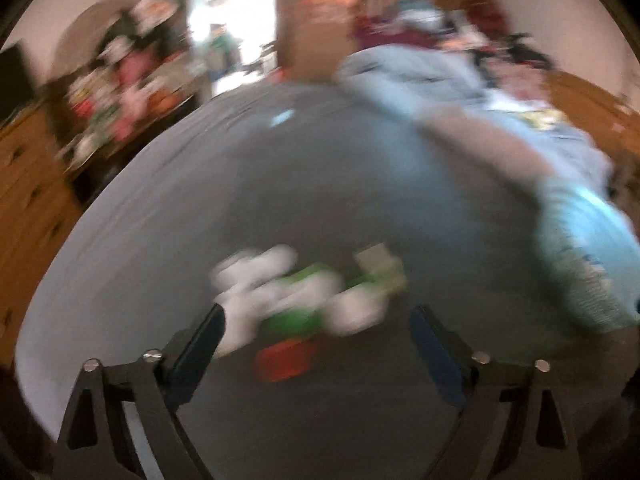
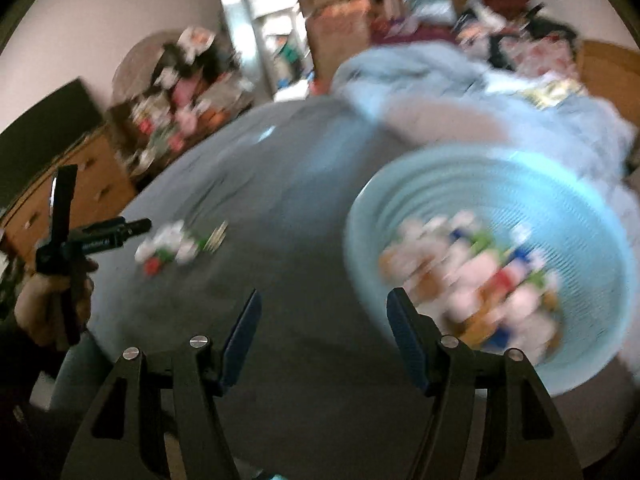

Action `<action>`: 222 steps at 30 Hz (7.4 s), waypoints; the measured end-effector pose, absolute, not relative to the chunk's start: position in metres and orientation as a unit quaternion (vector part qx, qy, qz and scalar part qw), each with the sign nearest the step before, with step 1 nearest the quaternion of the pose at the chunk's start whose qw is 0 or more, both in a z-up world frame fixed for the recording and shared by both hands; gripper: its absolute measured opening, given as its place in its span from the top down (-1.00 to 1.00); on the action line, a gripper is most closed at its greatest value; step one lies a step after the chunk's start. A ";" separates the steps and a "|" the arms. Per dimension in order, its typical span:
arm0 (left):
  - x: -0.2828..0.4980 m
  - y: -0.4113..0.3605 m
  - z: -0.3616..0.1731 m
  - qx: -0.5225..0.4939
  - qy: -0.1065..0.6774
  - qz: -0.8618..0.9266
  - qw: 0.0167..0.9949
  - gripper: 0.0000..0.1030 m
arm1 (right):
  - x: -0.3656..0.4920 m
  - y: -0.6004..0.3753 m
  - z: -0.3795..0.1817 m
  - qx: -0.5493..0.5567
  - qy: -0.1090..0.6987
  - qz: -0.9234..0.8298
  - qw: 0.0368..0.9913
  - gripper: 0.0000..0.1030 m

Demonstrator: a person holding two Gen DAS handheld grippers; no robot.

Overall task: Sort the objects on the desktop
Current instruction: 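Move both open tools back toward the cap pile, then grasp an orange printed cap with the left tool while the right tool grasps a red cap, then carry the orange and red caps over the blue basket, then open both tools to drop the orange and red caps into the basket, then move both open tools back toward the cap pile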

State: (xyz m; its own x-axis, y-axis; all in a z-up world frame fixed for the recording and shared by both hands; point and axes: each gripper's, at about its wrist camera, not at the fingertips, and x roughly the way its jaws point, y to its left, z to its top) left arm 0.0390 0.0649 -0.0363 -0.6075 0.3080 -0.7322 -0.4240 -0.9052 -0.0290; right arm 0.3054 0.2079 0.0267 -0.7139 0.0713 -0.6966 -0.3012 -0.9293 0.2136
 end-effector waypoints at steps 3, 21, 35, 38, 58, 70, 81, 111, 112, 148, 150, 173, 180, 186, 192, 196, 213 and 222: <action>0.022 0.020 -0.068 -0.428 0.077 0.886 0.163 -0.67 | 0.297 0.197 0.009 -0.387 0.170 0.903 0.082 -0.16; -0.010 0.017 -0.098 -0.452 0.071 0.851 0.256 0.39 | 0.262 0.153 -0.002 -0.434 0.127 0.889 0.076 -0.16; 0.020 -0.014 -0.071 -0.465 0.060 0.846 0.253 0.45 | 0.231 0.106 -0.003 -0.439 0.085 0.894 -0.015 -0.13; 0.021 -0.015 -0.069 -0.428 0.046 0.866 0.254 -0.25 | 0.217 0.094 -0.004 -0.441 0.075 0.894 -0.031 -0.13; -0.006 -0.031 -0.094 -0.412 0.005 0.889 0.199 0.42 | 0.133 0.038 -0.019 -0.437 0.067 0.889 -0.120 0.24; -0.010 -0.028 -0.104 -0.427 0.005 0.882 0.199 0.42 | 0.036 -0.005 -0.067 -0.469 0.054 0.872 -0.129 0.25; 0.008 -0.020 -0.088 -0.428 0.021 0.888 0.166 0.42 | 0.066 0.006 -0.051 -0.456 0.056 0.883 -0.096 0.81; 0.117 0.170 0.014 -0.352 0.192 0.878 0.262 0.42 | 0.224 0.144 0.064 -0.338 0.086 0.936 0.056 0.80; 0.118 0.176 0.015 -0.350 0.194 0.877 0.266 0.42 | 0.228 0.150 0.065 -0.336 0.086 0.936 0.063 0.80; 0.189 0.441 0.094 -0.326 0.211 0.778 0.493 0.42 | 0.338 0.321 0.101 -0.307 0.149 0.907 0.245 0.81; 0.194 0.447 0.096 -0.322 0.214 0.776 0.498 0.42 | 0.340 0.324 0.100 -0.309 0.152 0.906 0.245 0.81; 0.200 0.461 0.096 -0.317 0.222 0.776 0.498 0.42 | 0.341 0.333 0.097 -0.312 0.165 0.904 0.243 0.81; 0.197 0.460 0.096 -0.319 0.220 0.777 0.497 0.41 | 0.337 0.334 0.096 -0.314 0.164 0.904 0.240 0.81; 0.185 0.449 0.099 -0.302 0.202 0.805 0.470 -0.66 | 0.335 0.338 0.097 -0.313 0.169 0.902 0.246 0.56; 0.167 0.432 0.103 -0.308 0.176 0.816 0.456 -0.66 | 0.344 0.332 0.100 -0.290 0.175 0.905 0.258 0.16; 0.153 0.395 0.100 -0.296 0.170 0.830 0.441 -0.67 | 0.345 0.317 0.101 -0.274 0.180 0.914 0.238 0.07; 0.042 0.033 -0.070 -0.422 0.046 0.886 0.185 -0.63 | 0.291 0.203 0.005 -0.395 0.164 0.900 0.080 -0.05; 0.025 0.057 -0.103 -0.435 0.059 0.871 0.221 -0.41 | 0.272 0.177 0.007 -0.421 0.129 0.895 0.077 -0.05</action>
State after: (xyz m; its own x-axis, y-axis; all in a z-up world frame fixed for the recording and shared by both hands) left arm 0.0253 0.0570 -0.1026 -0.5240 0.3343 -0.7834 -0.4362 -0.8953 -0.0903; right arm 0.2724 0.1773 0.0074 -0.6337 0.0292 -0.7730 -0.2463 -0.9549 0.1659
